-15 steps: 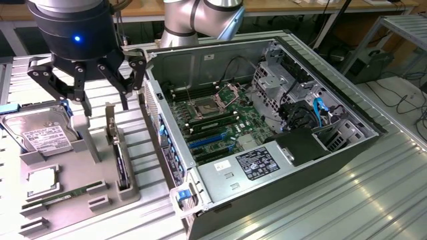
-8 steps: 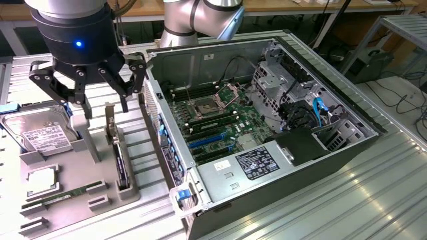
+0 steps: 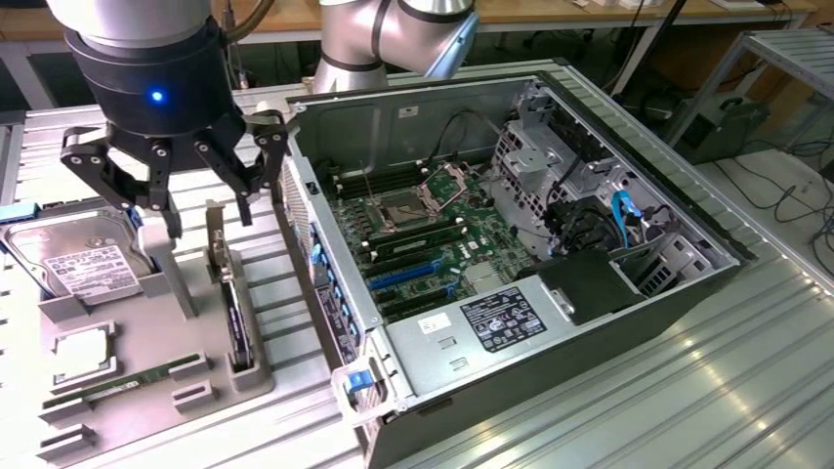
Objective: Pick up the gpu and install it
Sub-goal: 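Pick up the gpu and move the gpu toward the slot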
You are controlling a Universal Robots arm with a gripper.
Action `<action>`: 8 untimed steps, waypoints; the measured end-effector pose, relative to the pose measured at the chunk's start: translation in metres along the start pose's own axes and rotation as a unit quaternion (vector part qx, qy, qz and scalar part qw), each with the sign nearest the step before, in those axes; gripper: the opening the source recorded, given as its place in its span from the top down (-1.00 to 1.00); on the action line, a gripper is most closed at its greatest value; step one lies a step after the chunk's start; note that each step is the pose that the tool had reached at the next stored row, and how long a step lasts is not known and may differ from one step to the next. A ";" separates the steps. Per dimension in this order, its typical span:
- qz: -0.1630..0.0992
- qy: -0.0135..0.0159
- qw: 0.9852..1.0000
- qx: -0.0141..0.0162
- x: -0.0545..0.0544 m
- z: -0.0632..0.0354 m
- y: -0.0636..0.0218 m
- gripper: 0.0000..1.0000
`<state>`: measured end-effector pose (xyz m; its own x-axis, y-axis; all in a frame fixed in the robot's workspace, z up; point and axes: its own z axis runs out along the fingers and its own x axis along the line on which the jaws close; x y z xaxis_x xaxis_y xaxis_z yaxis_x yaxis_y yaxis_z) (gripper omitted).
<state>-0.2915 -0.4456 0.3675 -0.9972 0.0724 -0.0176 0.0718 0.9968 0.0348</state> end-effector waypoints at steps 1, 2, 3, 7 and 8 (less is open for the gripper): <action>0.000 0.000 1.000 0.000 0.000 0.0006 -0.0001 -0.21; 0.000 0.000 1.000 0.000 0.000 0.0012 -0.0003 -0.21; 0.000 0.000 1.000 0.000 0.000 0.0018 -0.0003 -0.21; 0.000 0.000 1.000 0.000 0.000 0.0055 -0.0009 -0.21; 0.000 0.000 1.000 0.000 0.000 0.0062 -0.0011 -0.21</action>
<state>-0.2913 -0.4465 0.3612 -0.9972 0.0723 -0.0176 0.0716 0.9968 0.0348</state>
